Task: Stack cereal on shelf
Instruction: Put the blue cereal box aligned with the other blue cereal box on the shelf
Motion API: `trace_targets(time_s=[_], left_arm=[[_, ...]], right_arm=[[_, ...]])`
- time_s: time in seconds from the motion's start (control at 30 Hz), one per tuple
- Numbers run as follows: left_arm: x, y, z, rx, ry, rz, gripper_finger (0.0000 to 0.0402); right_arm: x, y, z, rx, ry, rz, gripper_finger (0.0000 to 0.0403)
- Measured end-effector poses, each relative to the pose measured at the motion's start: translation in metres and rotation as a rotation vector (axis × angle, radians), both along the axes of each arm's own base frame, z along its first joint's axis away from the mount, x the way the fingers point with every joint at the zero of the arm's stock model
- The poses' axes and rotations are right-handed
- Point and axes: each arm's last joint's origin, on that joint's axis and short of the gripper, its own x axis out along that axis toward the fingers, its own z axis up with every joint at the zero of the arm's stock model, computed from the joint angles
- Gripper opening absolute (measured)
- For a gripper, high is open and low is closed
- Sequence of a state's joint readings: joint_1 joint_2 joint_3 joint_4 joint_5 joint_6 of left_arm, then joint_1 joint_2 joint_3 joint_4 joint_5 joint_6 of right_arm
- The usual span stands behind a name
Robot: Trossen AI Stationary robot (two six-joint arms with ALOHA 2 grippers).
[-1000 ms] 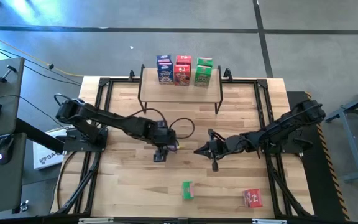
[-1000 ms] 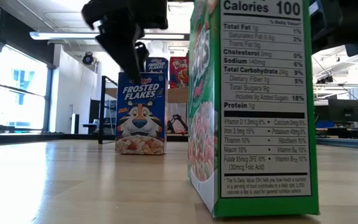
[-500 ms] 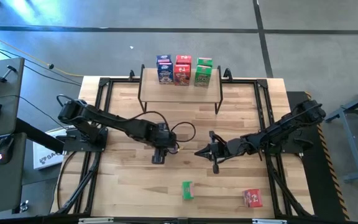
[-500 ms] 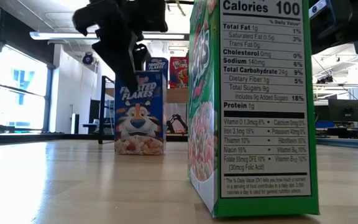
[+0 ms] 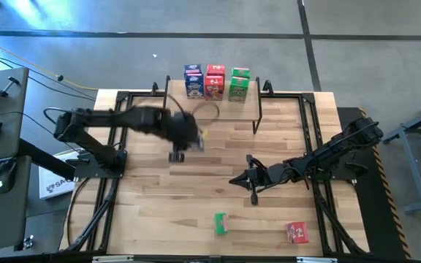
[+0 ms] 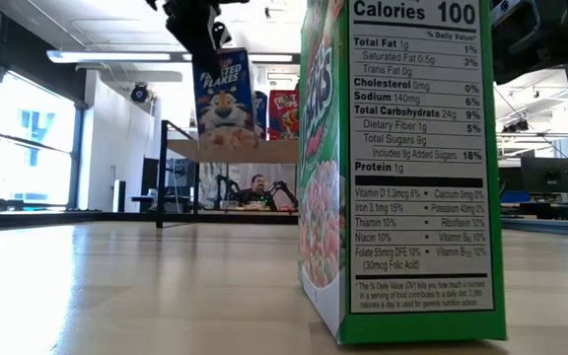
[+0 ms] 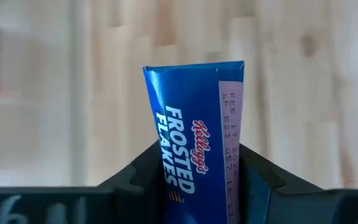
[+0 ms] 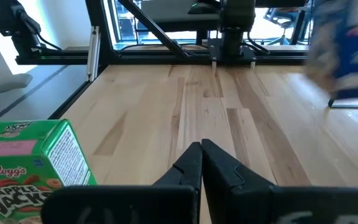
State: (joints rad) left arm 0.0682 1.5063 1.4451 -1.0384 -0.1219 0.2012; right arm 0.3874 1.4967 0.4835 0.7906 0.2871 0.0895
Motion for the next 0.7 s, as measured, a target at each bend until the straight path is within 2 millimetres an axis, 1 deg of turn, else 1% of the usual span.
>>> trace_targets(time_s=[0.13, 0.23, 0.4, 0.5, 0.7], left_arm=[[-0.003, 0.031, 0.022, 0.045, -0.047, 0.038, 0.0127], [-0.007, 0.049, 0.036, 0.077, -0.080, 0.057, 0.0127], [-0.014, 0.076, 0.052, 0.131, -0.123, 0.096, 0.0127], [-0.019, 0.091, 0.054, 0.146, -0.123, 0.122, 0.0127], [-0.020, 0.115, 0.044, 0.125, -0.088, 0.147, 0.0127]], right_arm=[[0.000, 0.000, 0.000, 0.000, 0.000, 0.002, 0.0000], [0.000, 0.000, 0.000, 0.000, 0.001, 0.002, 0.0000], [0.000, 0.000, -0.001, 0.004, 0.007, 0.001, 0.0000], [0.000, 0.000, -0.001, 0.002, 0.007, 0.002, 0.0000], [0.000, 0.000, -0.001, 0.003, 0.009, 0.001, 0.0000]])
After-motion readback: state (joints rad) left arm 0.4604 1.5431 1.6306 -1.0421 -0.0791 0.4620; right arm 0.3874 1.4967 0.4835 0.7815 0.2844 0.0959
